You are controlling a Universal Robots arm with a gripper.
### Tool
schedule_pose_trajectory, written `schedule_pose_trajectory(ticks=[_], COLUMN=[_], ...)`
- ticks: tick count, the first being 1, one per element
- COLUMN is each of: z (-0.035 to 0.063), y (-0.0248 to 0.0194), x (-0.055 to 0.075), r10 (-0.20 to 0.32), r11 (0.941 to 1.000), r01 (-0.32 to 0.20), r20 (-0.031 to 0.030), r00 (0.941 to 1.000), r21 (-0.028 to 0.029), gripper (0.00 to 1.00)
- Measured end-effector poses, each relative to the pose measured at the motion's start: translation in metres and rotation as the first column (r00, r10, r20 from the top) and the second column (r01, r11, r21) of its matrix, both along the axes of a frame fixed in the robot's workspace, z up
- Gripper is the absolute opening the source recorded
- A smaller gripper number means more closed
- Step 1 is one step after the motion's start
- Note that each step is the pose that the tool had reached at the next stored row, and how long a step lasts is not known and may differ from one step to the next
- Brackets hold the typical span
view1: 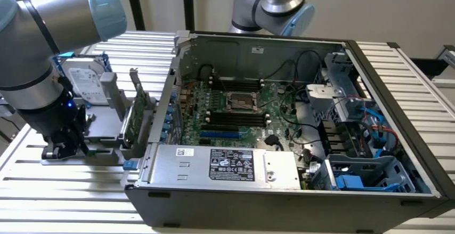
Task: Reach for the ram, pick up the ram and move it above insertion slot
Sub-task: 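Pick up the ram and move it above insertion slot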
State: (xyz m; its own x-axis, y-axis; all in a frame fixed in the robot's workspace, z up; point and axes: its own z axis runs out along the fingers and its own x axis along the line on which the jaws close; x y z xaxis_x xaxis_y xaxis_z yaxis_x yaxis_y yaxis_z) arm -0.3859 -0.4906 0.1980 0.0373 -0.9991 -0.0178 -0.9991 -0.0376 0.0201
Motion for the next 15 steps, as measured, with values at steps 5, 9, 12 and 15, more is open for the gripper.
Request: schedule_pose_trajectory(ticks=[5,9,12,15], z=[0.0044,0.0157,0.0279,0.0414], y=[0.0000,0.0000,-0.0002,-0.0004], x=[0.000,0.000,0.000,0.000], r10=[0.000,0.000,-0.001,-0.001], r11=[1.0000,1.0000,1.0000,1.0000], r01=[0.000,0.000,0.001,0.001], r20=[-0.0005,-0.0016,-0.0021,-0.0023], r00=[1.0000,1.0000,1.0000,1.0000], r21=[0.0026,0.0068,0.0082,0.0083], gripper=[0.13,0.13,0.13,0.13])
